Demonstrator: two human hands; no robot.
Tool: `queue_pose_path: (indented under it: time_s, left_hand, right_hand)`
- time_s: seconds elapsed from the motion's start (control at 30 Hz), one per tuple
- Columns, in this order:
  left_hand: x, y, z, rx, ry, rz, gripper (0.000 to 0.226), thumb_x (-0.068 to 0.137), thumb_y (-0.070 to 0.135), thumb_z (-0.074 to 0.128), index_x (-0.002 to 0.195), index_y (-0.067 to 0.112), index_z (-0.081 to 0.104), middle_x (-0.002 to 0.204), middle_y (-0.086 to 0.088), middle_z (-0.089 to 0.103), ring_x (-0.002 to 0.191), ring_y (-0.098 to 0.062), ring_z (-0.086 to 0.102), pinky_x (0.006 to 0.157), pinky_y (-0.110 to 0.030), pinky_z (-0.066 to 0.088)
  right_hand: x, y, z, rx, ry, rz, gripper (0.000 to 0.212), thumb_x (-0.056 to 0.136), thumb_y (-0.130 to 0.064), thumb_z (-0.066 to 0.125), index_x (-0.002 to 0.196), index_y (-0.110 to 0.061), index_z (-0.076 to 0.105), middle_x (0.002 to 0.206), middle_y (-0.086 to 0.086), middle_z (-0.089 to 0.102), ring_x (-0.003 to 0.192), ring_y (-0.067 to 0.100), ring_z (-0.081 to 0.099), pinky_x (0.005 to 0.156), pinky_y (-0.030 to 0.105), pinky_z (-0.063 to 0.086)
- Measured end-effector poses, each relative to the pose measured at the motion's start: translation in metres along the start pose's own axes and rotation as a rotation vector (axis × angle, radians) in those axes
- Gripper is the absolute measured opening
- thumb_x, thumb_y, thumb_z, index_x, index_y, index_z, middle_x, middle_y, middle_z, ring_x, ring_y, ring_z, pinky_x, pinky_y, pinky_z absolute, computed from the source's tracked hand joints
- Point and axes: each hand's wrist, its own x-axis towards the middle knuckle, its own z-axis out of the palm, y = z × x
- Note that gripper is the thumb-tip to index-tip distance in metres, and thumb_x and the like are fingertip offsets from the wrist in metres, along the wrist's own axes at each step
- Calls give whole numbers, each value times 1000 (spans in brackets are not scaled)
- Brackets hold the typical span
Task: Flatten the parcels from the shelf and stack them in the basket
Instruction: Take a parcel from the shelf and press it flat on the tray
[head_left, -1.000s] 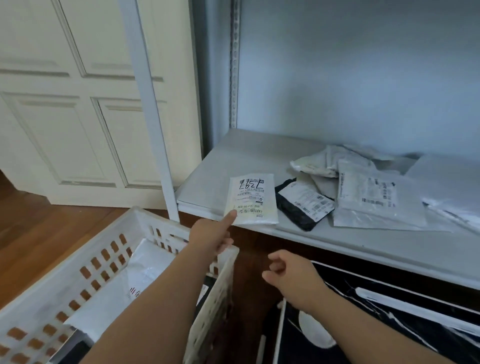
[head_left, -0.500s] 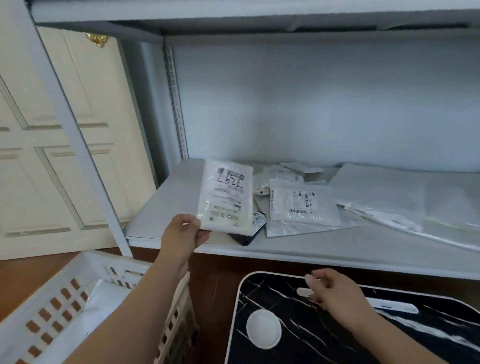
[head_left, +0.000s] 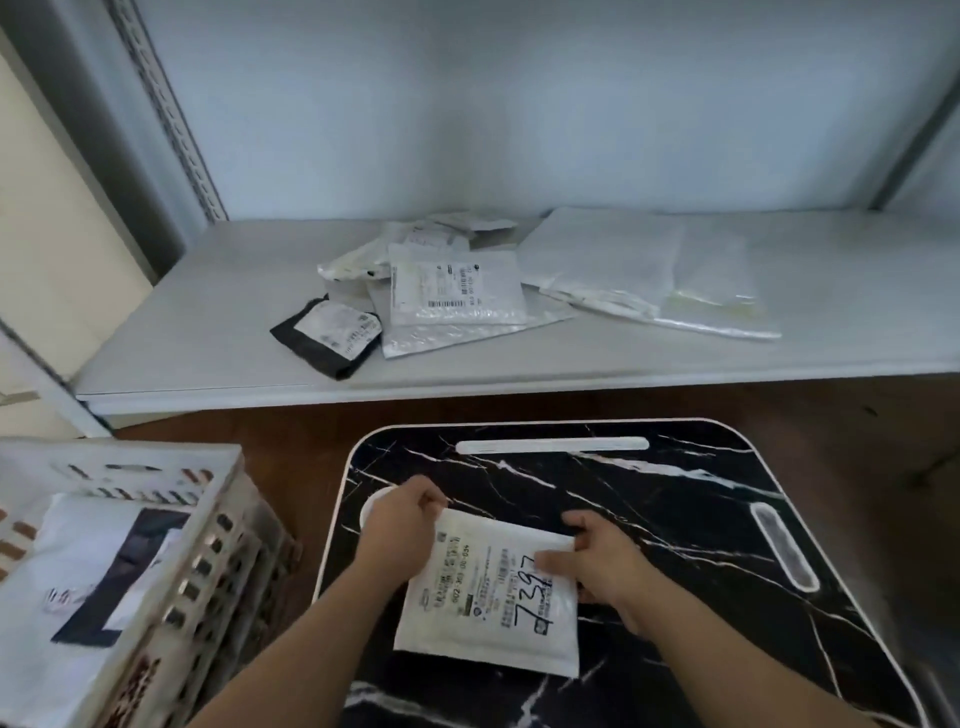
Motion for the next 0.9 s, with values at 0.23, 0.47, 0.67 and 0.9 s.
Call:
queue_pose_path:
  time_s: [0.23,0.47,0.67,0.9]
  left_hand:
    - [-13,-13,43,161,32,68,49,99,34,44,146,24,34,153,0,31,136,-17,36,107,-33,35]
    - [-30,-39,90,621,-113,297,63,100,50,8,146,17,35,154,-12,29,141,-30,29,117,-39,19]
    - [-29,-54,102,654,-56,393,68,99,54,19,151,11,24,158,-13,22,146,-27,16,112,-41,15]
    - [-28,-57,107,616,-41,433,63,99,57,18,152,23,21,158,-15,19,146,-33,18,111,-47,18]
  right_hand:
    - [29,37,1,-343,226,-255,69,79,-29,78,139,-20,44,135,3,46,118,18,53,105,35,43]
    - [34,75,18,-1241,288,-766,67,102,-54,14,139,-10,49,151,7,41,143,21,27,109,41,23]
    - [38,94,27,-1295,318,-765,76,98,-63,25,148,-5,31,157,12,27,145,24,25,109,46,21]
    - [42,94,26,-1312,298,-788,68,99,-63,24,151,-19,28,159,12,22,146,27,23,108,50,20]
